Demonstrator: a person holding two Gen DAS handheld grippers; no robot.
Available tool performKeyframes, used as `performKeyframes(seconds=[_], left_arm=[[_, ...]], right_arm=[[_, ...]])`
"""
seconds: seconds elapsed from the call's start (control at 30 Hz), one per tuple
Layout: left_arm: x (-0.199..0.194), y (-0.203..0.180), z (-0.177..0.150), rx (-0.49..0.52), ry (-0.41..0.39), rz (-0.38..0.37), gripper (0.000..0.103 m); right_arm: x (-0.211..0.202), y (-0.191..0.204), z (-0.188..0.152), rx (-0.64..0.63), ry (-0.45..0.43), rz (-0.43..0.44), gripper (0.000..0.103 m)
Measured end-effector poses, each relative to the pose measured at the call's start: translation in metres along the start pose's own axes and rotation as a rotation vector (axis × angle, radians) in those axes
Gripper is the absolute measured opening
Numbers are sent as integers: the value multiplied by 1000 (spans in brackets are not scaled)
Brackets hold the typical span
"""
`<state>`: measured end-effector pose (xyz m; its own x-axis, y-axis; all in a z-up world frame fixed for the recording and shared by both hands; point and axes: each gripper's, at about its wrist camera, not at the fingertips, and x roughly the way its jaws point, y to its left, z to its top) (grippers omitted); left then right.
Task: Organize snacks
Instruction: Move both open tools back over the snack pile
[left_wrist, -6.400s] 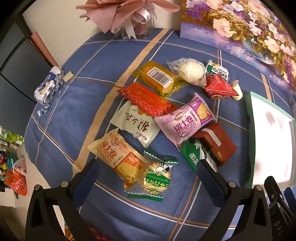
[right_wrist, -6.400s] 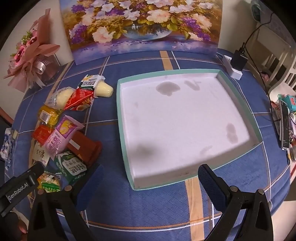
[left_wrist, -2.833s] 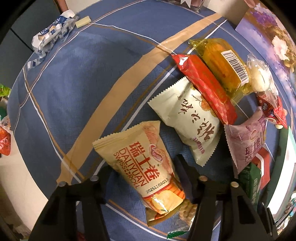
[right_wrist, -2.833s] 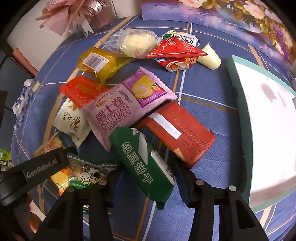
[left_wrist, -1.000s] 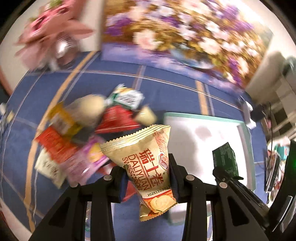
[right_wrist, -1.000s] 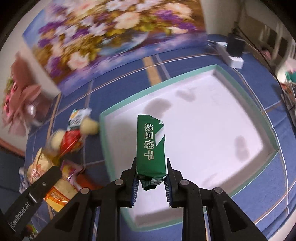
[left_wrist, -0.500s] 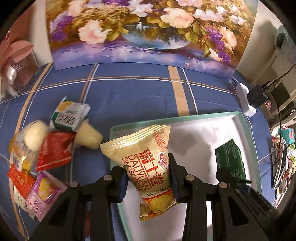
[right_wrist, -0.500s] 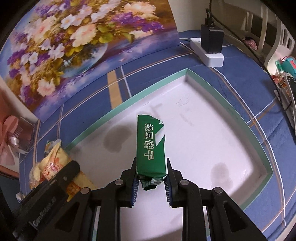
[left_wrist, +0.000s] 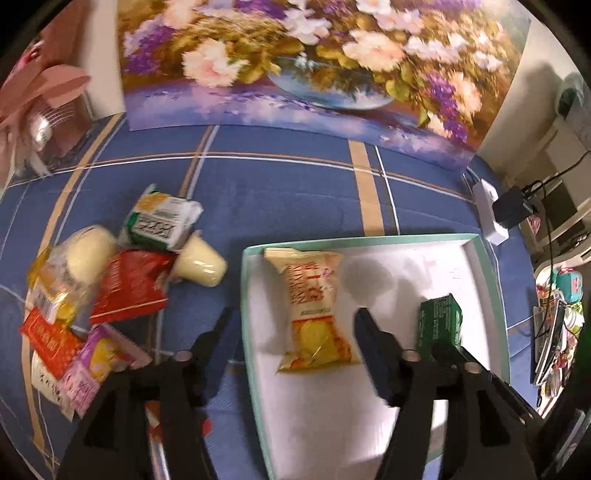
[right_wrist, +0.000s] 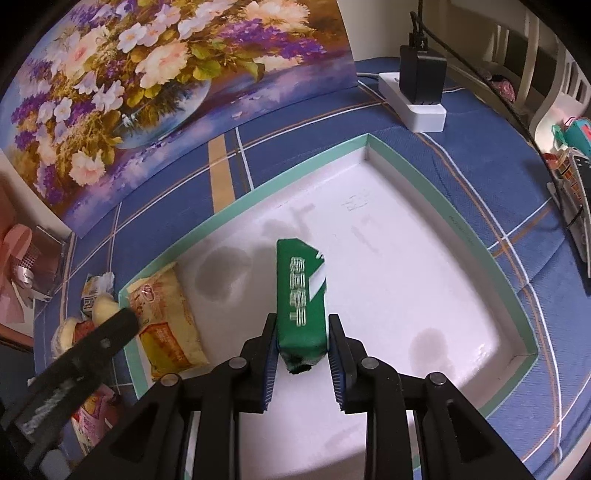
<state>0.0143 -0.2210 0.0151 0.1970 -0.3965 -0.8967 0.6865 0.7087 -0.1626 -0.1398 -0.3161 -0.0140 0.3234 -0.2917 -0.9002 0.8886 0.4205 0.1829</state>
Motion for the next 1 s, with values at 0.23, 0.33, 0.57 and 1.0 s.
performKeyframes(seconds=[0.23,0.33,0.57,1.0], left_arm=[[-23,44,-22,-91,-47,78,87],[-30,67,-35,-149,-58,94,92],[-45,116,-66,-262,-73,179,99],[-79,175,-113,-416,-48,229,99]], right_arm=[[-13,-1,-16,-29,-3,0,61],[-21,2,-26,-45,-10,-3,68],[-38,11,-47,-70,-22,-1,85],[-64,38,-92,-163,-25,6,102]])
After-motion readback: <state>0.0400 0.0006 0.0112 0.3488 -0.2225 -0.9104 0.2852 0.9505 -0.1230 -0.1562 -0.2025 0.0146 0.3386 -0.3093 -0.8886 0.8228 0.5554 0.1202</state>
